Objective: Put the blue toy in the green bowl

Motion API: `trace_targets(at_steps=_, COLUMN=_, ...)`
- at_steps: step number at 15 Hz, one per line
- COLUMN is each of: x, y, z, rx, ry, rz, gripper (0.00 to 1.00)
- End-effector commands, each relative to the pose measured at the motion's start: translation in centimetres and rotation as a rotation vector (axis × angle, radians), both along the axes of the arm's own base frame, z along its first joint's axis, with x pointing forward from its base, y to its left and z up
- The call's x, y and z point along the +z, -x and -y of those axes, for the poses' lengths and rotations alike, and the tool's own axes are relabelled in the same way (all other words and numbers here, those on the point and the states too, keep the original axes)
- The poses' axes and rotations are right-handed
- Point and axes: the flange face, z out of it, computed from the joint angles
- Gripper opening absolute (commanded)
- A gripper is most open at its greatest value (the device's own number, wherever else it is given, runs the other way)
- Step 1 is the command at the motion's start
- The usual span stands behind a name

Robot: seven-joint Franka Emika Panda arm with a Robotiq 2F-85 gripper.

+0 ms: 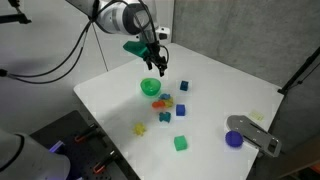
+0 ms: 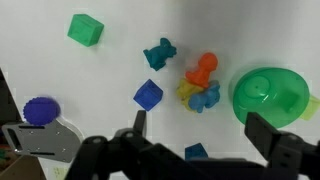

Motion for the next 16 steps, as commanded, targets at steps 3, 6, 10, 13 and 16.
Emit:
trace_targets(at_steps=3, x=-4.3, y=-2.6, z=1.8, rx=-0.110, ry=-0.033, rz=0.049, gripper=1.00)
trace_targets(at_steps=6, x=-6.7, y=-3.5, z=3.3, rx=-0.148, ry=-0.048, rz=0.056, gripper=1.00)
trace_targets(at_steps=10, x=-9.8, y=-4.8, z=5.0, rx=-0.182, ry=-0.061, rz=0.042, gripper=1.00)
trace_targets(at_steps=13, x=-12.1, y=-6.0, z=5.5, rx=-0.206, ry=-0.066, rz=0.027, gripper=1.00)
trace_targets(at_steps=16, x=-14.3, y=-7.3, z=5.3, rx=-0.203, ry=-0.082, rz=-0.002, gripper=1.00)
